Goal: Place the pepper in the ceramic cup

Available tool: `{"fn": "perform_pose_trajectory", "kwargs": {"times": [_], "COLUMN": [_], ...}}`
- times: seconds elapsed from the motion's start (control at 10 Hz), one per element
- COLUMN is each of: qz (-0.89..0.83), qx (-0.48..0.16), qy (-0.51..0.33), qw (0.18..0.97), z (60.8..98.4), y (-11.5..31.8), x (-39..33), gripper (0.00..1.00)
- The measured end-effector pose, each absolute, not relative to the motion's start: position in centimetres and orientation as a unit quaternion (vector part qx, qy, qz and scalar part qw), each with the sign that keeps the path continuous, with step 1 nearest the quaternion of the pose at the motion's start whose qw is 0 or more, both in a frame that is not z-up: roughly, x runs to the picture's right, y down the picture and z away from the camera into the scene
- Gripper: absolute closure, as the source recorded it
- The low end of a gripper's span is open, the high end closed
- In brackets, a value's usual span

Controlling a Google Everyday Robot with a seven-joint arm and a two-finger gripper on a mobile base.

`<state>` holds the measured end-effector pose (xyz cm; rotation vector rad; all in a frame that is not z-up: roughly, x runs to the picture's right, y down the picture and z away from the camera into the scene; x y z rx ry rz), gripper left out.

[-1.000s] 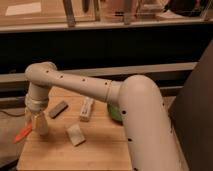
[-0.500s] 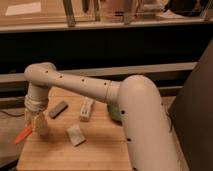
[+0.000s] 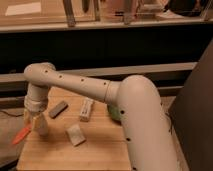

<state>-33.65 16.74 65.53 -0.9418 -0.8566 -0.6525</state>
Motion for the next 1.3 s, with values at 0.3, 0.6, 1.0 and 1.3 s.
{"fn": "perform_pose_trajectory", "kwargs": {"times": [0.3,0.6,1.0,1.3], "qz": [-0.293,-0.287,-0.287,-0.290], "qx": [-0.426,-0.420,-0.418,-0.412], "qy": [-0.395,-0.398,-0.404,-0.416], "qw": [0.759,0.763,0.762,0.757], "z": [65.55,65.49,65.38,64.62], "y": [16.64,16.49,16.39,16.38], "x": [-33.69,-33.56,-33.57,-34.08], "gripper": [0.75,1.00,1.00,1.00]}}
